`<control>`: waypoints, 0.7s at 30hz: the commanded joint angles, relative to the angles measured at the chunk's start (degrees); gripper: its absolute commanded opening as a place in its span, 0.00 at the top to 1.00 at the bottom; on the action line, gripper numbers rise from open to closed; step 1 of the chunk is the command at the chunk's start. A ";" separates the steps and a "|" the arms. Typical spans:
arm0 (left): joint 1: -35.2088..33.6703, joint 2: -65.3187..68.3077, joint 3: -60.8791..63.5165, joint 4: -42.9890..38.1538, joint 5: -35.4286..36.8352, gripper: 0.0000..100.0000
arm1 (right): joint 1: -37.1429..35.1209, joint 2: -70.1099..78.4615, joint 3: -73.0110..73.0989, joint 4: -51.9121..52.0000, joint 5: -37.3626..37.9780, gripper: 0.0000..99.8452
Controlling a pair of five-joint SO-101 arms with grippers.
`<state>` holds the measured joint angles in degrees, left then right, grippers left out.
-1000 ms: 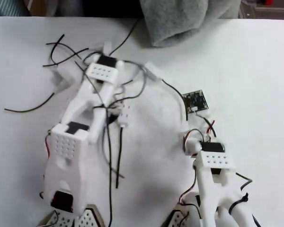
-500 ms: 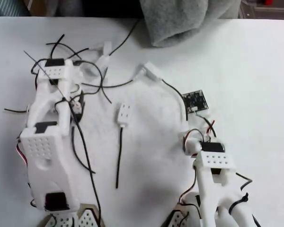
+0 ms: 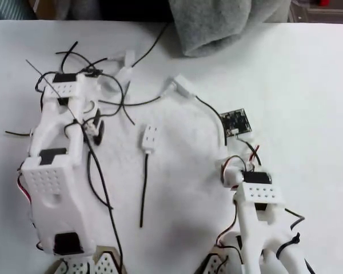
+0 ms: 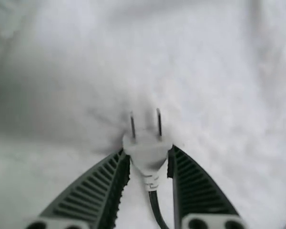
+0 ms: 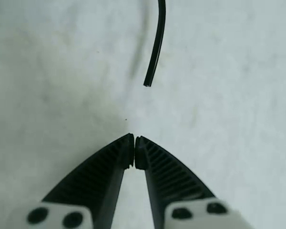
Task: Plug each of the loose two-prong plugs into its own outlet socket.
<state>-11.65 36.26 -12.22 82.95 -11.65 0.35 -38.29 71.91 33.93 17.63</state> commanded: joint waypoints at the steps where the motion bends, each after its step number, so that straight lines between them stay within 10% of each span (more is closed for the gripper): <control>1: -0.84 -3.12 1.49 -3.60 -0.62 0.86 | -0.22 -0.57 -0.26 -0.92 -0.26 0.98; 21: -0.40 -3.21 0.97 -3.25 -0.70 0.98 | -0.22 -0.57 -0.26 -0.92 -0.26 0.98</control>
<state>-11.74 35.21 -10.81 80.57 -12.00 0.35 -38.29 71.91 33.93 17.63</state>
